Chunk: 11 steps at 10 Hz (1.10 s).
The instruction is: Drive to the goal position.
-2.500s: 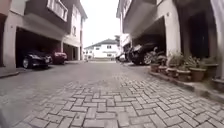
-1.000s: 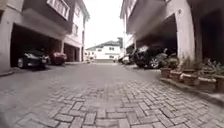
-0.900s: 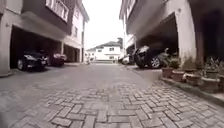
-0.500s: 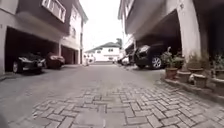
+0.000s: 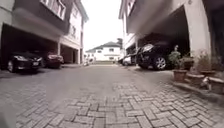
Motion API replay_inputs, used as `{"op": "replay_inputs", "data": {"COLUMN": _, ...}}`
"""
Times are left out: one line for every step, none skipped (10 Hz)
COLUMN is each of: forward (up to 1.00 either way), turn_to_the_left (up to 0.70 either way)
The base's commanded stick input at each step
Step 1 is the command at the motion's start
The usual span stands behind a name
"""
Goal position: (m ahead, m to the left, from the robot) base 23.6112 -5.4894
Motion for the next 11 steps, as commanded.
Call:
{"op": "replay_inputs", "data": {"forward": 0.70, "turn_to_the_left": 0.00}}
{"op": "replay_inputs", "data": {"forward": 0.70, "turn_to_the_left": 0.00}}
{"op": "replay_inputs", "data": {"forward": 0.70, "turn_to_the_left": 0.00}}
{"op": "replay_inputs", "data": {"forward": 0.70, "turn_to_the_left": 0.00}}
{"op": "replay_inputs", "data": {"forward": 0.70, "turn_to_the_left": 0.00}}
{"op": "replay_inputs", "data": {"forward": 0.70, "turn_to_the_left": 0.00}}
{"op": "replay_inputs", "data": {"forward": 0.70, "turn_to_the_left": 0.00}}
{"op": "replay_inputs", "data": {"forward": 0.70, "turn_to_the_left": 0.00}}
{"op": "replay_inputs", "data": {"forward": 0.70, "turn_to_the_left": 0.00}}
{"op": "replay_inputs", "data": {"forward": 0.70, "turn_to_the_left": 0.00}}
{"op": "replay_inputs", "data": {"forward": 0.70, "turn_to_the_left": 0.00}}
